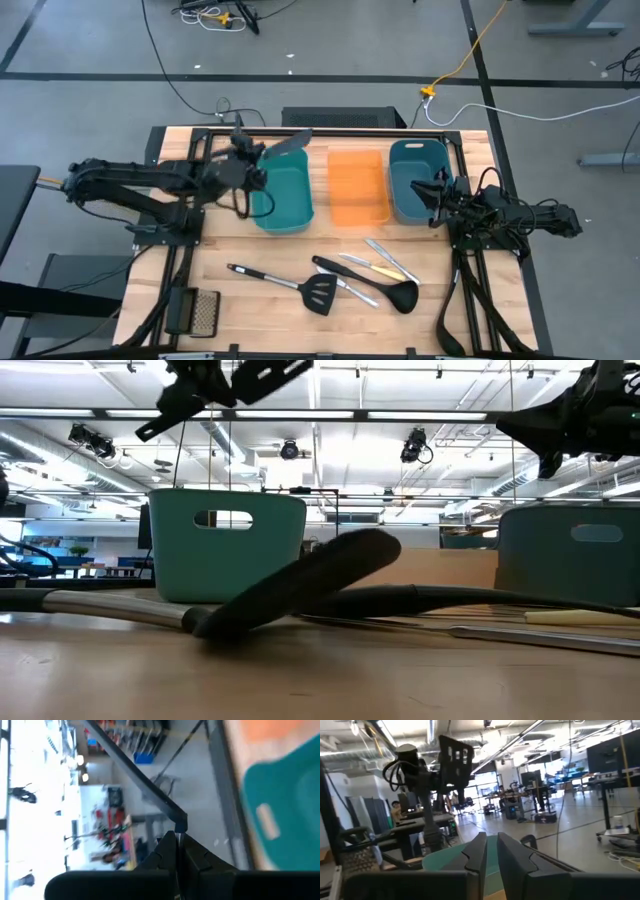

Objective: Pick & Place Kitchen Items
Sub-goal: Put the bottom black spatula into the green bin

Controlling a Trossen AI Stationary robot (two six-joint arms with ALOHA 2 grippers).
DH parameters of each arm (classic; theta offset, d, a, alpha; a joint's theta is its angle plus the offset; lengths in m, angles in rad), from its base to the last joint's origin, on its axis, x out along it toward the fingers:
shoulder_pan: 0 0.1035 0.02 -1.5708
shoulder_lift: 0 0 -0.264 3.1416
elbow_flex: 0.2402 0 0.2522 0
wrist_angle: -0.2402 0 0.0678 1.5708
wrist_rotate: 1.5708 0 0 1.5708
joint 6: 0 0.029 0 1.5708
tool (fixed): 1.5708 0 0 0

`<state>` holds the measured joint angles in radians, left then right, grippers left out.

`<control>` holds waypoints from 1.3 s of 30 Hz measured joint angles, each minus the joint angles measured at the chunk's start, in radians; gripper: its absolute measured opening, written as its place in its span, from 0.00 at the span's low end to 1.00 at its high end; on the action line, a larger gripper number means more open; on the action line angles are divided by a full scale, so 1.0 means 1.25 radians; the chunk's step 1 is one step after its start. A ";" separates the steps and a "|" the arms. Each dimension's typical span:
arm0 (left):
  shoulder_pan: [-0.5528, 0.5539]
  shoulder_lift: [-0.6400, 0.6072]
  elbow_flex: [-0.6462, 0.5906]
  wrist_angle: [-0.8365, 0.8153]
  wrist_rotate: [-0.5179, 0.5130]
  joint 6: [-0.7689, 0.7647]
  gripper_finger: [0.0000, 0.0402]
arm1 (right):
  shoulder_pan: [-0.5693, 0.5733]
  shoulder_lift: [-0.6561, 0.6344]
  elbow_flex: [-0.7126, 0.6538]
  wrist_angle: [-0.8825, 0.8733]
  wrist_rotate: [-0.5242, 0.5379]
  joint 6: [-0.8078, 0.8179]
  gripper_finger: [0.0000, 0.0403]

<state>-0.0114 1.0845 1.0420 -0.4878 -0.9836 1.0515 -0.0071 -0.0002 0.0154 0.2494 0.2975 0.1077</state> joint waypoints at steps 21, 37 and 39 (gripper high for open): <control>0.211 0.149 -0.002 -0.012 -0.014 0.461 0.01 | 0.000 0.000 0.000 -0.003 0.001 -0.023 0.14; 0.278 0.147 -0.002 -0.131 0.032 0.488 0.01 | 0.000 0.000 0.000 -0.018 0.001 -0.010 0.14; 0.271 0.147 -0.002 -0.131 0.049 0.506 0.01 | 0.000 0.000 0.000 -0.020 0.001 -0.009 0.14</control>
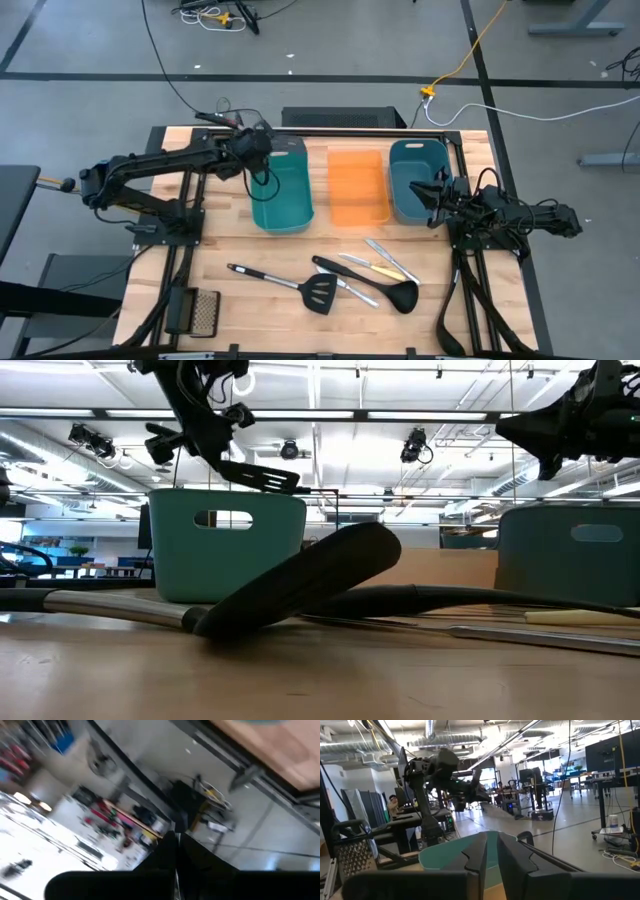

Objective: Pick & Place Kitchen Items
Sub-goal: Put the bottom black spatula into the green bin

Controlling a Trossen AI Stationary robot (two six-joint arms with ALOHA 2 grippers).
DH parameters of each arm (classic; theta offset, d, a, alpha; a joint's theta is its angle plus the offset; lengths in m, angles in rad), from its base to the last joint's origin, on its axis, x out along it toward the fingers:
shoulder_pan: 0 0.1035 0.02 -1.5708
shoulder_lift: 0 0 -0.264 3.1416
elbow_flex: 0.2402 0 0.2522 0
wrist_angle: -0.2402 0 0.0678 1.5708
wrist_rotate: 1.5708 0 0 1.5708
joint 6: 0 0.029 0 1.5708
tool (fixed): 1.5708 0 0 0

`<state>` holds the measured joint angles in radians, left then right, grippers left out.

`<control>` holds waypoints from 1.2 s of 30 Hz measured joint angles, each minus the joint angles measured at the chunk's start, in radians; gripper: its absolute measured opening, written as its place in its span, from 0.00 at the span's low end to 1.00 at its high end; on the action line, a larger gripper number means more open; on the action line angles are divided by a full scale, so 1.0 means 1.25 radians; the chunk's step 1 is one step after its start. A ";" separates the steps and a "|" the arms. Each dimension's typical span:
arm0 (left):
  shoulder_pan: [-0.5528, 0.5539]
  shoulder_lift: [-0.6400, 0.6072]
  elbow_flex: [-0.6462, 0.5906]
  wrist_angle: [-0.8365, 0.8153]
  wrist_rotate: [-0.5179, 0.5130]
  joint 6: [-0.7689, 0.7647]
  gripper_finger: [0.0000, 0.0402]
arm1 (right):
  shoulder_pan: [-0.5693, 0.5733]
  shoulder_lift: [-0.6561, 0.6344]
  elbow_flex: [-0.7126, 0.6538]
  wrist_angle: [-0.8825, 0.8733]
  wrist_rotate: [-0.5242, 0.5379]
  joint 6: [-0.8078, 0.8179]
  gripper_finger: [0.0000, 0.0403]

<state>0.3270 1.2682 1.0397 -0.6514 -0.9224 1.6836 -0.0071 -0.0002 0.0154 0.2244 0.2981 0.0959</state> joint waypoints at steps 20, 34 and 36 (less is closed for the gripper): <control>-0.014 0.050 -0.056 0.031 0.044 0.111 0.01 | 0.000 0.000 0.000 -0.001 0.000 0.000 0.14; -0.044 0.060 -0.152 0.115 0.044 0.158 0.01 | 0.000 0.000 0.000 0.000 0.000 -0.002 0.14; -0.058 0.060 -0.154 0.132 0.054 0.161 0.01 | 0.000 0.000 0.000 0.000 0.000 -0.003 0.14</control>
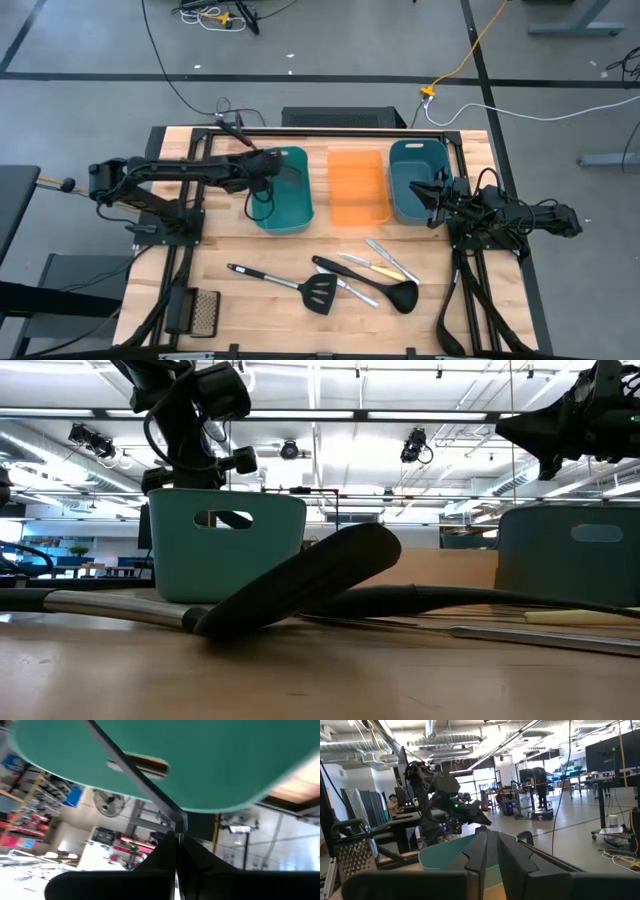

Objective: Pick & Place Kitchen Items
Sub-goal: Put the bottom black spatula into the green bin

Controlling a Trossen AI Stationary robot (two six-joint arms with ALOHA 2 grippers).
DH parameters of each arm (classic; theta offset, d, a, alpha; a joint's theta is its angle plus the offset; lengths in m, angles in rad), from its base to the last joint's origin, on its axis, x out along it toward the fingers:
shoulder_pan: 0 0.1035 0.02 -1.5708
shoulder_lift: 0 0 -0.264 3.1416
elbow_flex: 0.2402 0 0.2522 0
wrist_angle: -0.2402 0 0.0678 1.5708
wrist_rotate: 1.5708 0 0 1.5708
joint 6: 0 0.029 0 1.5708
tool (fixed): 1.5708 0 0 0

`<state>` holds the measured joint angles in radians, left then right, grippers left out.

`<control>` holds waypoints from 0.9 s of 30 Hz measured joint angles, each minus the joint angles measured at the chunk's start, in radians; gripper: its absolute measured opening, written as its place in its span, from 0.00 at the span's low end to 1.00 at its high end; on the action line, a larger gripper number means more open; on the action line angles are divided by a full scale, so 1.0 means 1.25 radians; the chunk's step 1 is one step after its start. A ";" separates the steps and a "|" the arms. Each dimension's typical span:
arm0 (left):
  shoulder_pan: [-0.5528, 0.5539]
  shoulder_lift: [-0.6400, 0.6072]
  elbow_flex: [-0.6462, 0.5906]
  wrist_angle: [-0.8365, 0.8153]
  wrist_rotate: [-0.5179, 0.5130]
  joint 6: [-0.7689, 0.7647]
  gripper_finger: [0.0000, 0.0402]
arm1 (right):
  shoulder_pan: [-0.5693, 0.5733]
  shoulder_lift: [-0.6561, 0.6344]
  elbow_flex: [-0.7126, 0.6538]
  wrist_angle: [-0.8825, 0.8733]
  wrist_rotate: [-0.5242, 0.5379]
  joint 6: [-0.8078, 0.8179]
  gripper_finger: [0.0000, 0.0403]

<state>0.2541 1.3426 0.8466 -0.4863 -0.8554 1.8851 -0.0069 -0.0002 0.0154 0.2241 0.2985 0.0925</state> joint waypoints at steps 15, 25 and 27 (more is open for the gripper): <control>-0.040 0.067 -0.003 0.033 0.021 0.040 0.01 | 0.000 0.000 0.000 0.001 0.000 0.002 0.14; -0.035 0.090 -0.003 0.039 0.040 0.059 0.02 | 0.000 0.000 0.000 0.000 0.000 0.000 0.14; -0.028 0.090 -0.003 0.039 0.053 0.060 0.02 | 0.000 0.000 0.000 0.000 0.000 0.000 0.14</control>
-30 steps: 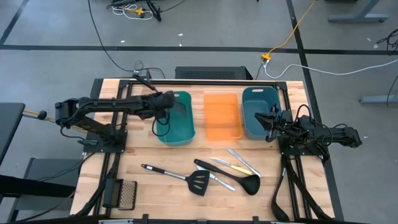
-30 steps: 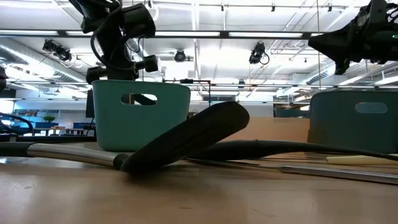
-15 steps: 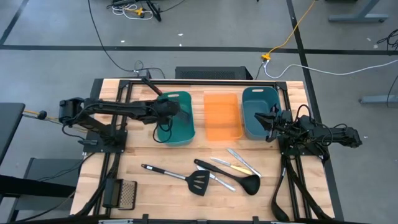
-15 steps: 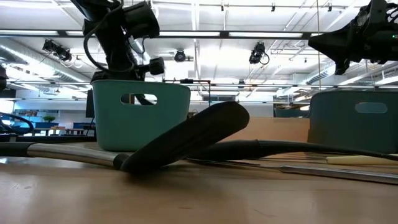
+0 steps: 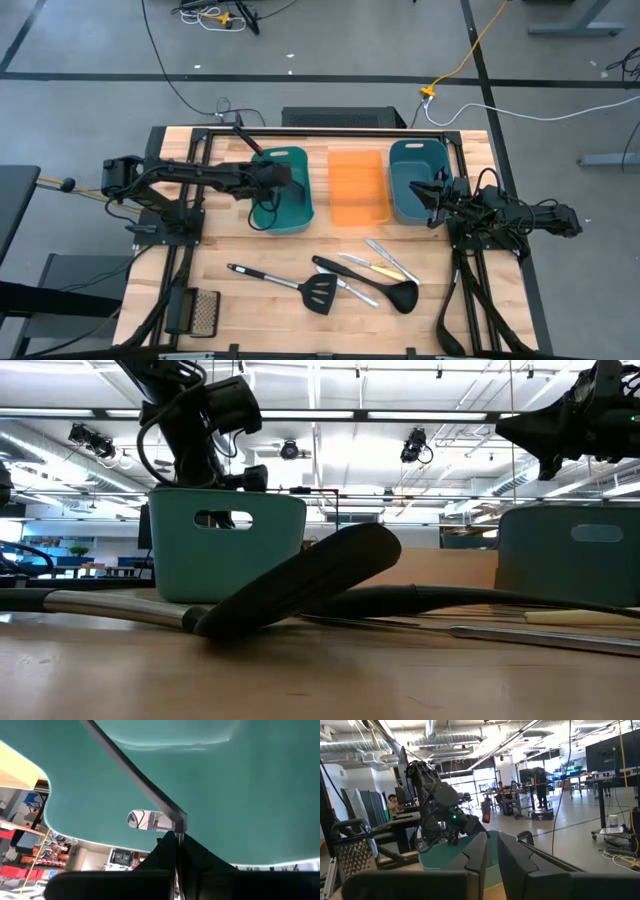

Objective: Pick & Place Kitchen Items
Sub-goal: Put the bottom black spatula into the green bin

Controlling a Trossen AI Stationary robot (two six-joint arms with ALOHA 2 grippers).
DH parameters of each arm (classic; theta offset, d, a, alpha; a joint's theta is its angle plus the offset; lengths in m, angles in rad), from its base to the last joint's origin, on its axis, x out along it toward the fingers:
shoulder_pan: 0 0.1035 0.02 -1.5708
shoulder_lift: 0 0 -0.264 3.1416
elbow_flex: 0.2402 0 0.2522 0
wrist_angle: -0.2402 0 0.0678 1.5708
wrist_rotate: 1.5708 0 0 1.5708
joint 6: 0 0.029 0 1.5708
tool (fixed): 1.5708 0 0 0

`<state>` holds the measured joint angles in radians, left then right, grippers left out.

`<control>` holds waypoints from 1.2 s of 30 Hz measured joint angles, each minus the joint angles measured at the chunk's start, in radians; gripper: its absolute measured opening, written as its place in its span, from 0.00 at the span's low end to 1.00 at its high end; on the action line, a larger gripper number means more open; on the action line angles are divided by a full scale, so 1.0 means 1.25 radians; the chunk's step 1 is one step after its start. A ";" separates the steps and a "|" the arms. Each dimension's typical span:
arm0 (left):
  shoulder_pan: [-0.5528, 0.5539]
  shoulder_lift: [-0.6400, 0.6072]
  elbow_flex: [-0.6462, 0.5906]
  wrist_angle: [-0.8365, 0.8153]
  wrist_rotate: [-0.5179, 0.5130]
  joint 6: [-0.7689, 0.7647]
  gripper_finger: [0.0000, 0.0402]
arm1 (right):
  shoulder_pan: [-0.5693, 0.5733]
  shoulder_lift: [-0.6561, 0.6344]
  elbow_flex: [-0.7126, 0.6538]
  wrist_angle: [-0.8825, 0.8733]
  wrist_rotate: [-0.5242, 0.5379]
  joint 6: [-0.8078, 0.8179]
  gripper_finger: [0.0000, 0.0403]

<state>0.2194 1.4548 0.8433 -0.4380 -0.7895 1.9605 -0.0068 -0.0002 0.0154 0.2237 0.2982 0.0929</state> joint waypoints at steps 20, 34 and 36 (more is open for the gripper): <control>0.038 0.008 0.001 0.004 0.129 0.122 0.02 | 0.000 0.000 0.000 -0.001 0.000 -0.002 0.14; 0.037 0.015 0.001 0.006 0.131 0.053 0.14 | 0.000 0.000 0.000 -0.001 0.000 -0.003 0.14; 0.036 0.015 0.003 0.005 0.119 0.046 0.16 | 0.000 0.000 0.000 -0.001 0.000 -0.003 0.14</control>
<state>0.2644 1.4738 0.8467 -0.4319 -0.6409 2.0180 -0.0071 -0.0002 0.0154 0.2222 0.2985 0.0889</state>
